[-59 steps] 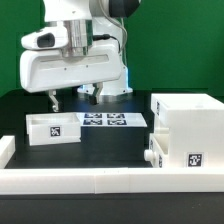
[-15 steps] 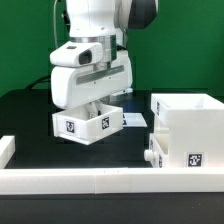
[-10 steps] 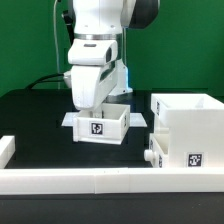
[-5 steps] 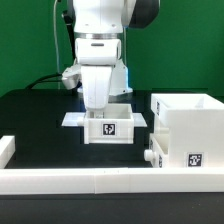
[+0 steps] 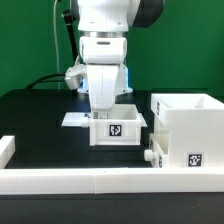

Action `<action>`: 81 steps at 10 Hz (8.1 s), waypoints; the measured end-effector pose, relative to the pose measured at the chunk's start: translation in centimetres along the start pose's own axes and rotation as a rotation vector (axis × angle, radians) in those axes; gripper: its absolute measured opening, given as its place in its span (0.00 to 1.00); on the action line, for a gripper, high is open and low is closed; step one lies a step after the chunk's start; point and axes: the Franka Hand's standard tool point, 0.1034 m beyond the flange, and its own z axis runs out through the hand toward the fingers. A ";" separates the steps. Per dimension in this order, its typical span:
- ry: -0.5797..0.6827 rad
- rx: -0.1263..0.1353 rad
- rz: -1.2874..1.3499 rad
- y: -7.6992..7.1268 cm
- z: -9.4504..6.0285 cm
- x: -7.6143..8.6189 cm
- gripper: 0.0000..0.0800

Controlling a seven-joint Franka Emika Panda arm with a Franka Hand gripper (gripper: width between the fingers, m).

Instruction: Assemble drawer

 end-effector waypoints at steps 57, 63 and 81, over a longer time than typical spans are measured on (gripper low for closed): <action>0.012 -0.032 -0.023 5.1 -0.2 4.7 0.67; -0.034 -0.032 0.001 6.4 -5.7 2.6 0.81; 0.236 0.026 -0.040 9.1 -0.2 -1.7 0.81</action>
Offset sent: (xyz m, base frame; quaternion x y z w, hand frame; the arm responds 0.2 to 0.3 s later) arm 0.0347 0.0061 0.0054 0.0031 0.0012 -0.0479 0.9988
